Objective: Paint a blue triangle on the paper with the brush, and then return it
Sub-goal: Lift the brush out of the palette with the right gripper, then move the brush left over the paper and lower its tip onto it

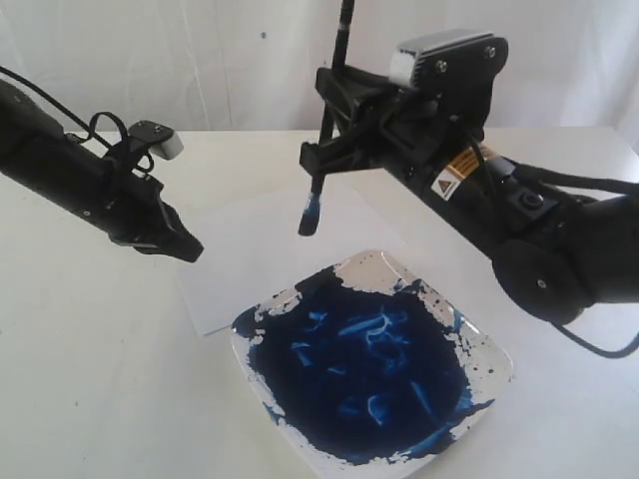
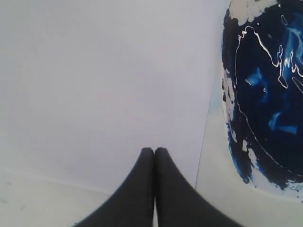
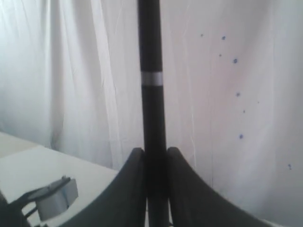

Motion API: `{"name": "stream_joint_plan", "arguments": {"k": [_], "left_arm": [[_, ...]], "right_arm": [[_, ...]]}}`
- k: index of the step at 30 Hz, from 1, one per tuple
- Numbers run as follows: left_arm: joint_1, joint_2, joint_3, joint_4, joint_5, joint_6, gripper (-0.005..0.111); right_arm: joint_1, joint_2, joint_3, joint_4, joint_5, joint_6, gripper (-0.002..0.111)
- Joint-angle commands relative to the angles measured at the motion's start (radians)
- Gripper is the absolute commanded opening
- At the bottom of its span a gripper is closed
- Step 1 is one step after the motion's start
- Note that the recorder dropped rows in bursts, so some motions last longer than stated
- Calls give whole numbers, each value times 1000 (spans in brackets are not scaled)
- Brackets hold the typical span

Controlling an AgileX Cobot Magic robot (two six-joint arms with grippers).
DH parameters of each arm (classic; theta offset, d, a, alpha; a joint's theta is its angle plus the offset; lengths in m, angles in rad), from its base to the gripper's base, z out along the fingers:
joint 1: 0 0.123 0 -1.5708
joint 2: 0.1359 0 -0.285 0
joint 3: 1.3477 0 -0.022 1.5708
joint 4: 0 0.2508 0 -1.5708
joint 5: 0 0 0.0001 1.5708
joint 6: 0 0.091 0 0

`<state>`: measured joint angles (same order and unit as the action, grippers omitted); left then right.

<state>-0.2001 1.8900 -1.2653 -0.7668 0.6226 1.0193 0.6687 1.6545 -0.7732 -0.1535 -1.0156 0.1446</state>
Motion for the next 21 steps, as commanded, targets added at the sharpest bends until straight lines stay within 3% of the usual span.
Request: {"name": "stream_joint_plan", "arguments": {"k": [1, 7, 15, 21], "left_arm": [[-2, 38, -1, -89, 26, 54, 0], [-2, 87, -1, -85, 41, 54, 0], [-2, 95, 2, -85, 27, 103, 0], [-2, 95, 22, -100, -1, 280, 0]], "right_arm": [[-12, -9, -60, 26, 66, -32, 0], [-66, 31, -157, -1, 84, 67, 0], [-204, 173, -348, -443, -8, 370, 0], [-227, 296, -467, -566, -71, 462, 0]]}}
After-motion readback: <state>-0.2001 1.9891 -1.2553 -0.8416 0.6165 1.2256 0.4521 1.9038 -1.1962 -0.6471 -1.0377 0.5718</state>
